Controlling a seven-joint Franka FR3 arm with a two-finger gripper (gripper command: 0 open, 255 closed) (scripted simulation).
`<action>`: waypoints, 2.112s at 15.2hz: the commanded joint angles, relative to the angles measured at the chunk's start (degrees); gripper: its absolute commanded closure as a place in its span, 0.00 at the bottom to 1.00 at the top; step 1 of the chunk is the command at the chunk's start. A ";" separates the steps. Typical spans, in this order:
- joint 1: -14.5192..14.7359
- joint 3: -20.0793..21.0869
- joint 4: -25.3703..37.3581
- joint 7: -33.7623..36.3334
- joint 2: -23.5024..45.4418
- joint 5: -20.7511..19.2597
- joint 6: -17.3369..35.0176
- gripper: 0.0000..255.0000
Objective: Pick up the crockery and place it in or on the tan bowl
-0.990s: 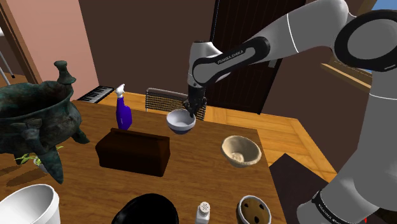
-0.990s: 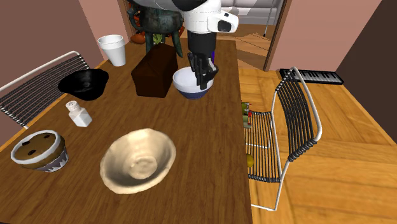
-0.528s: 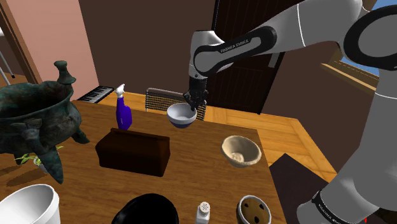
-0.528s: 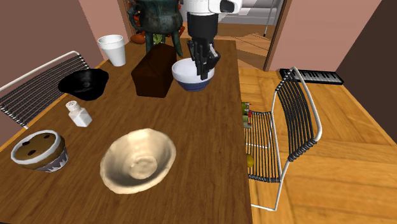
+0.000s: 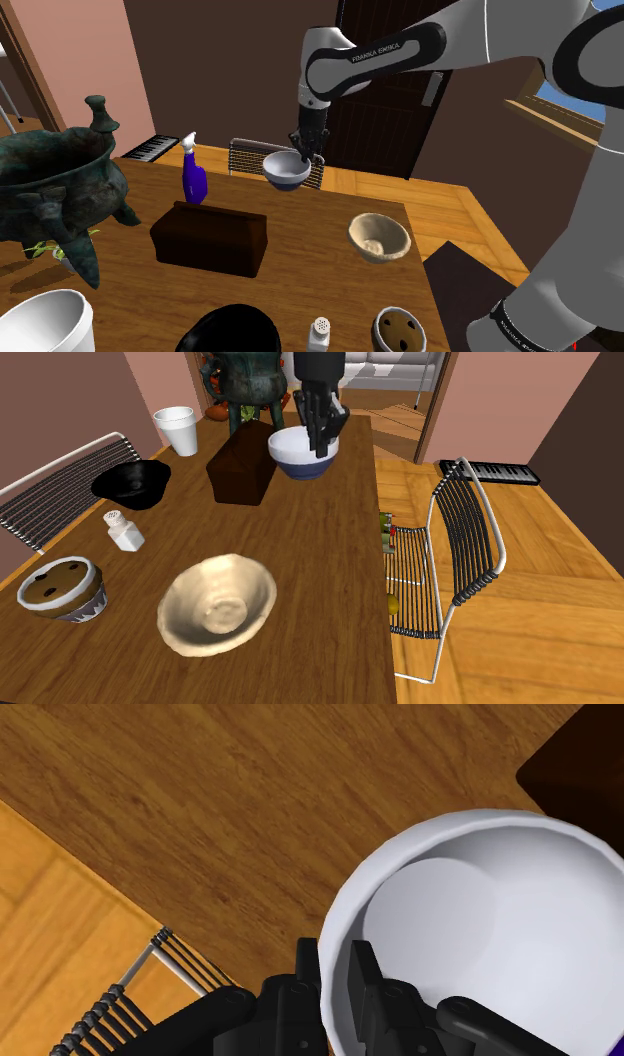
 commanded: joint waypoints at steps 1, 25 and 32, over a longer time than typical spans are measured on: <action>0.00 0.05 0.95 -0.08 -0.42 0.12 -1.35 1.00; -5.12 -6.95 -40.91 -14.65 -46.18 5.76 -4.74 1.00; -6.30 -9.82 -49.18 -17.94 -56.30 4.43 -6.59 1.00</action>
